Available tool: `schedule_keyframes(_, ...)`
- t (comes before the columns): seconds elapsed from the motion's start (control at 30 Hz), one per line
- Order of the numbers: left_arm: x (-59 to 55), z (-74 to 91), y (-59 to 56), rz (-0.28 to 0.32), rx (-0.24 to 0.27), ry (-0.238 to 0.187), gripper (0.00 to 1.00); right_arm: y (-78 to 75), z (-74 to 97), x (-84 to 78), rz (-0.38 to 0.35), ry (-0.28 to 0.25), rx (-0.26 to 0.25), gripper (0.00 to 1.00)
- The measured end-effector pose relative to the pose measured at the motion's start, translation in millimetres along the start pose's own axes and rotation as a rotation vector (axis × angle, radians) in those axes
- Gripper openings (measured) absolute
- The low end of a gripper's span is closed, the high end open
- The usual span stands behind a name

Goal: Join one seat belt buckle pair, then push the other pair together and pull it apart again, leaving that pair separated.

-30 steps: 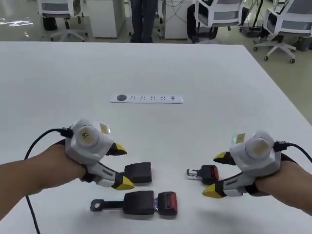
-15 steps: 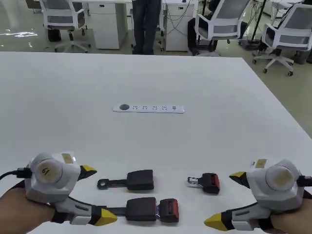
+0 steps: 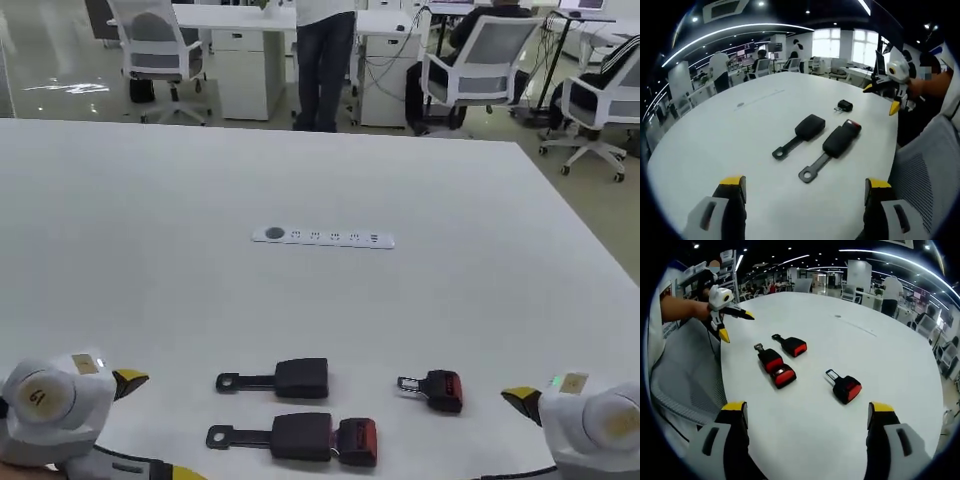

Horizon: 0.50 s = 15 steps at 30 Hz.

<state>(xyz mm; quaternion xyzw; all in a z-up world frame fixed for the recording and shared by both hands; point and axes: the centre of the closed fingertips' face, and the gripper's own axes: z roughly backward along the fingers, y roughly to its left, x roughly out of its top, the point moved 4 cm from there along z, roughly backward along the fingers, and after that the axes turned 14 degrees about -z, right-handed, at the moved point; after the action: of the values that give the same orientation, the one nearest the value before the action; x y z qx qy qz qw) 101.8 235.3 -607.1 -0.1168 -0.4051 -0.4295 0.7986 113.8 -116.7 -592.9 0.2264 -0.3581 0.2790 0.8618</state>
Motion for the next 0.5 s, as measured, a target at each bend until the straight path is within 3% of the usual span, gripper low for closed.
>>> schedule_keyframes(0.27, 2.0, -0.1, 0.2, 0.019, 0.009, -0.012, 1.0, 1.2, -1.8, -0.9, -0.003, -0.006, -0.02, 1.0)
schedule_keyframes(0.43, 8.9, -0.2, 1.2, 0.01, 0.029, -0.028, 1.0, -0.1, -2.1, -0.1, -0.015, -0.019, -0.025, 1.0)
schedule_keyframes(0.5, 11.6, 1.1, 1.7, 0.009, 0.043, -0.017, 1.0, -2.0, -3.0, -0.9, -0.021, -0.023, -0.032, 0.99)
